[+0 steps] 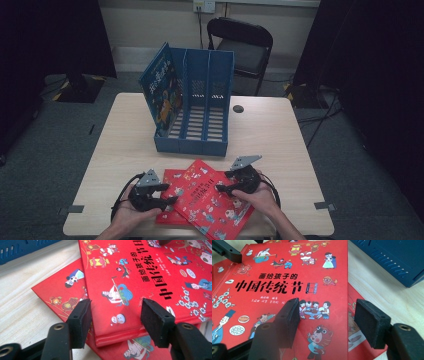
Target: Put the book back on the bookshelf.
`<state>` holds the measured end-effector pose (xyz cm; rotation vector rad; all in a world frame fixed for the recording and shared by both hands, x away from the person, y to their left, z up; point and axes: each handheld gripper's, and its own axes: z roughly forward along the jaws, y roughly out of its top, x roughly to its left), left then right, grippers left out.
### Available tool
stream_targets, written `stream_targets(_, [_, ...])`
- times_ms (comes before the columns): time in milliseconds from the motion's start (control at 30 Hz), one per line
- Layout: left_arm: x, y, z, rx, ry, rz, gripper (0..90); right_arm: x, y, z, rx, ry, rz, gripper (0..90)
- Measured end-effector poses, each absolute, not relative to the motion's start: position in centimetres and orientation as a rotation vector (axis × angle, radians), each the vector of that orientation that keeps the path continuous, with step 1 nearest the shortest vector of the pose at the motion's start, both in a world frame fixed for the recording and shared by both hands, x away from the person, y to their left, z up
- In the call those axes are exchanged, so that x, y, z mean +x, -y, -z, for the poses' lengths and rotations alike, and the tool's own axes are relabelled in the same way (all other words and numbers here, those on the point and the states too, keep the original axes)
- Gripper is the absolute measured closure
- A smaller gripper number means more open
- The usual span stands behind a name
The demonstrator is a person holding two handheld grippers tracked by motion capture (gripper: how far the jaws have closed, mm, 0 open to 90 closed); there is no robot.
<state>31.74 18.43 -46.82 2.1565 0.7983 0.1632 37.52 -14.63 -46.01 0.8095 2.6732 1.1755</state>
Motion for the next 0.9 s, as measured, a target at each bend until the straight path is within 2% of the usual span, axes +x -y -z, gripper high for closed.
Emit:
stream_targets(33, [31.64,-18.48,46.82,2.162,-0.772,-0.174,37.6,37.54,14.64,46.00,0.809,-2.674,-1.174,36.5])
stream_targets(133, [31.77,-18.44,46.95,2.141,-0.812,-0.156,37.9,37.57,14.67,46.02,0.810,-2.671,-1.175,36.0])
stream_targets(900, [31.79,-19.02,47.16,2.151,-0.793,-0.146,40.8,37.35,14.80,45.93,0.804,-2.673,-1.161,35.4])
